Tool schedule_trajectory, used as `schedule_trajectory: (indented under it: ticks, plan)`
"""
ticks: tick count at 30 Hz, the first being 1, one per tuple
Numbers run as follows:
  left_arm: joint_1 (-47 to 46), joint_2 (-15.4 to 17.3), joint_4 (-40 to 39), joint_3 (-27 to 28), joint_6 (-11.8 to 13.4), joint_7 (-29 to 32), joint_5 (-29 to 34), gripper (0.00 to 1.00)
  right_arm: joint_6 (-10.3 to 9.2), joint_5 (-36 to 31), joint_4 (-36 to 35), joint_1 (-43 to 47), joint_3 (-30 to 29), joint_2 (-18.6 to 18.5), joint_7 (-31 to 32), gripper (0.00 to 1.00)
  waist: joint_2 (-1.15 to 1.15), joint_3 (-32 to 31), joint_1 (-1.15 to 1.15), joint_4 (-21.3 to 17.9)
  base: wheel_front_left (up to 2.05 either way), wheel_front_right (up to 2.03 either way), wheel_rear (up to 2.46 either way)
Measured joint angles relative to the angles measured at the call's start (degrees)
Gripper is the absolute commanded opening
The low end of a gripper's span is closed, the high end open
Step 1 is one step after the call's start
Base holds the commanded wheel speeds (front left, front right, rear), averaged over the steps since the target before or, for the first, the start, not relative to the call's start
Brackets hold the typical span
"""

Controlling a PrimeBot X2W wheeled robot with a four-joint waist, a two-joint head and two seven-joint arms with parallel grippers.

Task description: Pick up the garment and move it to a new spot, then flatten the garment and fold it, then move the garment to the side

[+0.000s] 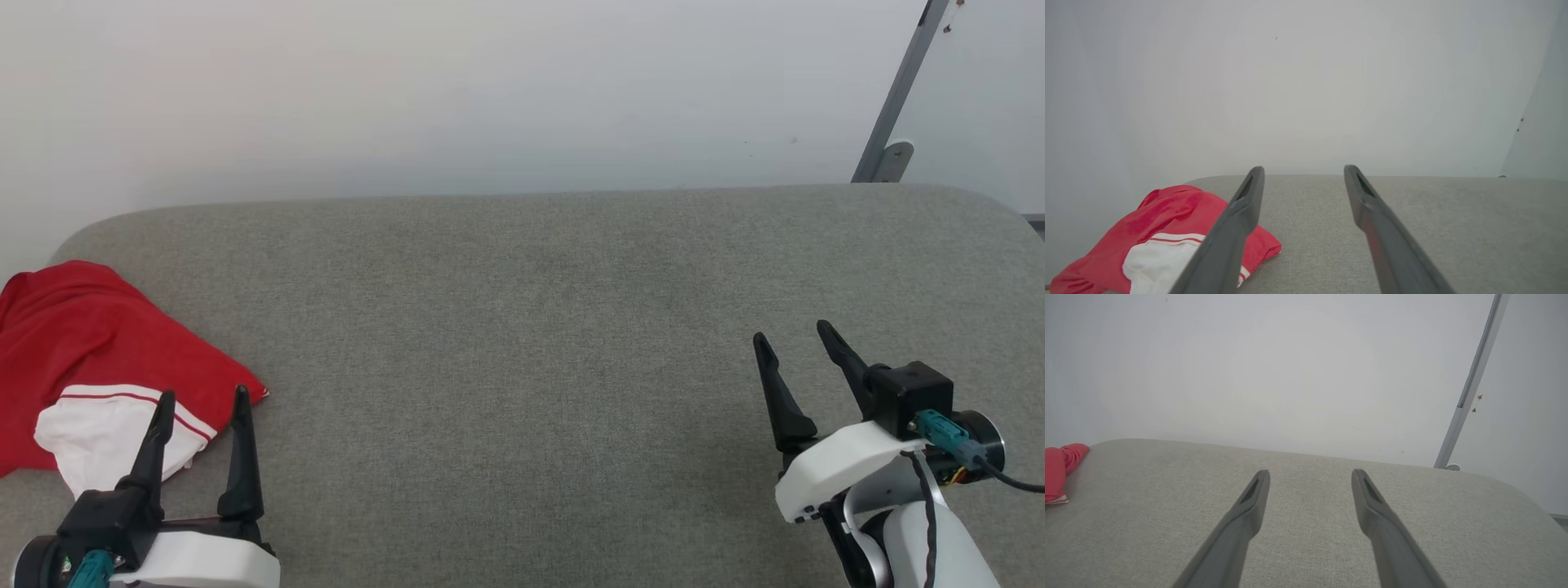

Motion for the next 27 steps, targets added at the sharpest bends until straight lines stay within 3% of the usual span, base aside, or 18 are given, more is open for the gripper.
schedule_trajectory:
  ticks: [14, 27]
  plan:
    - [-0.02, -0.56, 2.11, 1.42, -1.22, 0.62, -3.44, 1.0, 0.0, 0.12, 0.16, -0.22, 1.85, 0.02, -0.45, 1.0, 0.0, -0.72, 0.0, 1.61, 0.0, 0.0, 0.0]
    - [0.48, 0.4, 2.2, 4.97, 1.21, 3.67, -6.48, 1.0, 0.0, 2.89, 1.7, -1.79, 8.06, -0.42, 0.07, 1.0, 0.0, -2.0, 0.0, 8.85, 0.0, 0.0, 0.0]
